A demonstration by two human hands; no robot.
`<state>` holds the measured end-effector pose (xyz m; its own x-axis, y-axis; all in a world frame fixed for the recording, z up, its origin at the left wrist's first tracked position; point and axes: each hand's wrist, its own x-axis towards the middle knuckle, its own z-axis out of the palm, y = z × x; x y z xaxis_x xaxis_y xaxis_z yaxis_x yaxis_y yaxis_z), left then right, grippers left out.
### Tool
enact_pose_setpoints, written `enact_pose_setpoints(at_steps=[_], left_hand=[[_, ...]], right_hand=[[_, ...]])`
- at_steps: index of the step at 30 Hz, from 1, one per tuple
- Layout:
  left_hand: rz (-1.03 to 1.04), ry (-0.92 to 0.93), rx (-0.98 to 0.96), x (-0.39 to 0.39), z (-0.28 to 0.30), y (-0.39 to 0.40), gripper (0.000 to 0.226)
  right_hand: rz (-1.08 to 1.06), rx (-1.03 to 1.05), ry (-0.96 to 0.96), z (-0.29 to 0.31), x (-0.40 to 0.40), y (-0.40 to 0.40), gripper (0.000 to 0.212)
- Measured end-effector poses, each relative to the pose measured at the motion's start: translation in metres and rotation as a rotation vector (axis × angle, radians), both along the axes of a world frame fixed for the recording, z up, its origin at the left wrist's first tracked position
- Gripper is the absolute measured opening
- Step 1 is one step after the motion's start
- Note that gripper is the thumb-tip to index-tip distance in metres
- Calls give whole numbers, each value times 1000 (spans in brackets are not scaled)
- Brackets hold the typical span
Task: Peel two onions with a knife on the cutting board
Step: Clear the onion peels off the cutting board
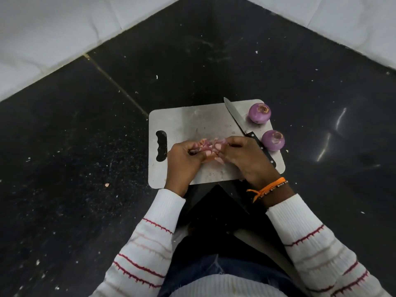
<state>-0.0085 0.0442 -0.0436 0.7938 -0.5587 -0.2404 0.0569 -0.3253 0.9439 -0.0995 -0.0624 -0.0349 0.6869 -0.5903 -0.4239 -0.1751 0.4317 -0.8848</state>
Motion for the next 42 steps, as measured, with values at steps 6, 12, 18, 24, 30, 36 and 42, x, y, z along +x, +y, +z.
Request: enact_pose_setpoints(at_steps=[6,12,18,24,30,36,42], left_hand=[[111,298,-184,-15,6,7,15],[231,418,-254,-22,2,16,13],[325,550,-365,-30,10,33,11],[402,550,-426,-41,21,70,14],[559,510,-454,-70,25,140,14],[741,504,-490,-130,25,232,14],[1037,574,-605,-209,6,317,14]], right_hand=[[-73,323,-110,7,0,-7,10],[-99,496,-132,9,0,1,34],[-105,601,-149,18,2,11,11],[105,610,-132,33,9,50,35],[293,660,-51,28,6,115,11],[477,683,46,25,-28,205,13],[742,712,183,8,-71,303,7]])
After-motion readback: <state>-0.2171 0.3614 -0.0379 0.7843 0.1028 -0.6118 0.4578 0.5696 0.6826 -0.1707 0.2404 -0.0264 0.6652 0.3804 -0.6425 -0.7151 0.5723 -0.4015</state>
